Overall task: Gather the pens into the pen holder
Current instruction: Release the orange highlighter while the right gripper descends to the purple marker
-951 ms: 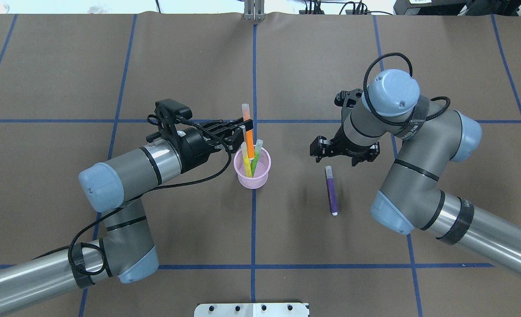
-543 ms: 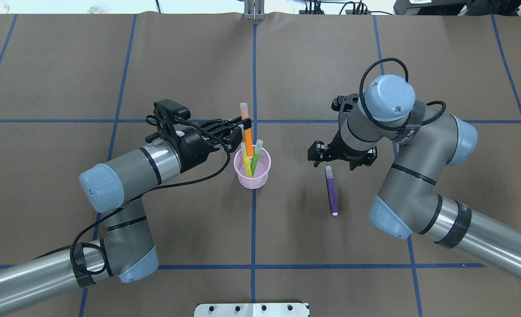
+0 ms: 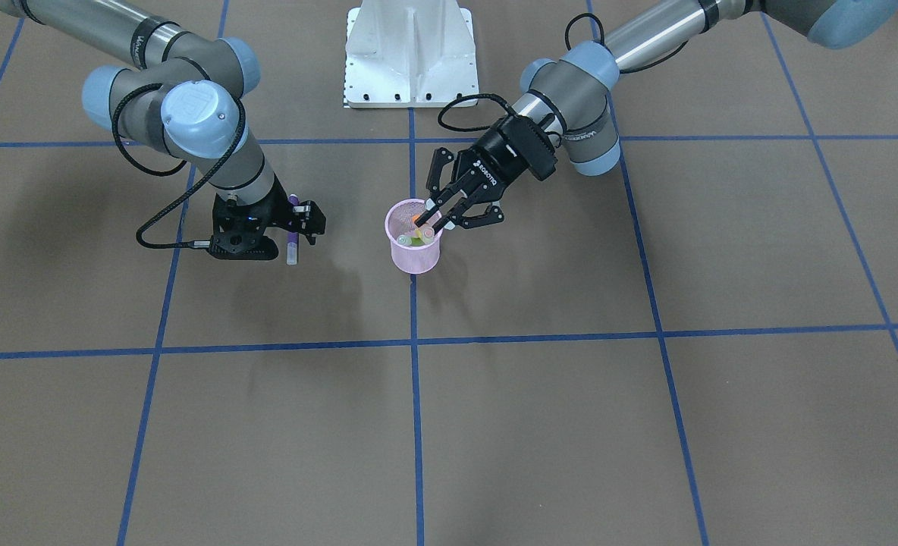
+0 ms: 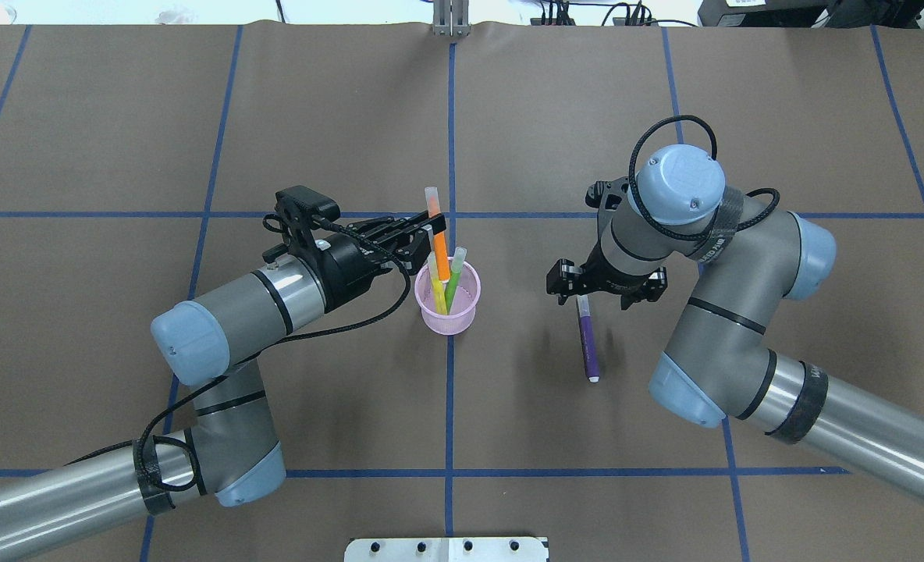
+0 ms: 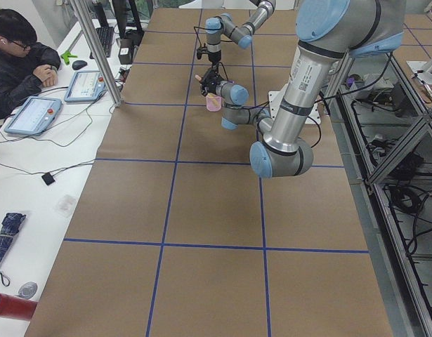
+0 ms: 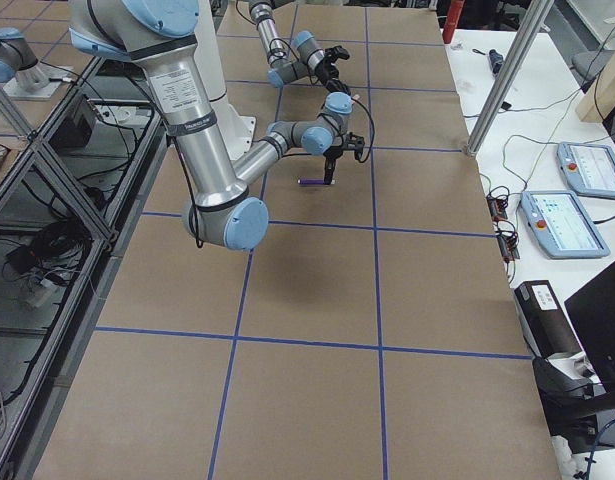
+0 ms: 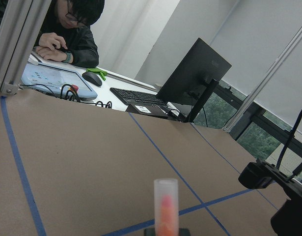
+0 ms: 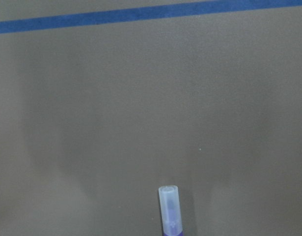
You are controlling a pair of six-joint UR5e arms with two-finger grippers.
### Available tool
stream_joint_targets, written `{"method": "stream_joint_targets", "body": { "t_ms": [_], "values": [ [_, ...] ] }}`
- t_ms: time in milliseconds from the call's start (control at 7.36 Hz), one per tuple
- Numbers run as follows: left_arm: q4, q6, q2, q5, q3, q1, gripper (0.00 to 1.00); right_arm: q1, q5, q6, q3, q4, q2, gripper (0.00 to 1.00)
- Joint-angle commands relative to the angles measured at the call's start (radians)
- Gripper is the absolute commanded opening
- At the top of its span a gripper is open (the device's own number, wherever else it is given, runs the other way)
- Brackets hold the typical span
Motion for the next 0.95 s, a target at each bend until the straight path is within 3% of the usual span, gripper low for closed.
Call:
{"method": "stream_joint_targets", "body": {
  "t_ms": [0, 136, 408, 815],
  "values": [
    [0.001, 0.0, -0.006, 0.001, 0.002, 0.002, 0.0, -0.003, 0.0, -0.004, -0.019, 0.001, 0.001, 0.95],
    [-0.001, 0.0, -0.006, 0.001, 0.006, 0.002, 0.0, -0.003, 0.0, -0.002, -0.021, -0.001, 0.001, 0.91],
    [-0.001, 0.0, -0.006, 0.001, 0.006, 0.002, 0.0, -0.015, 0.0, -0.002, -0.025, 0.001, 0.001, 0.75],
    [-0.002, 0.0, -0.006, 0.001, 0.008, 0.002, 0.0, -0.024, 0.0, -0.01, -0.037, 0.008, 0.0, 0.69]
  ]
}}
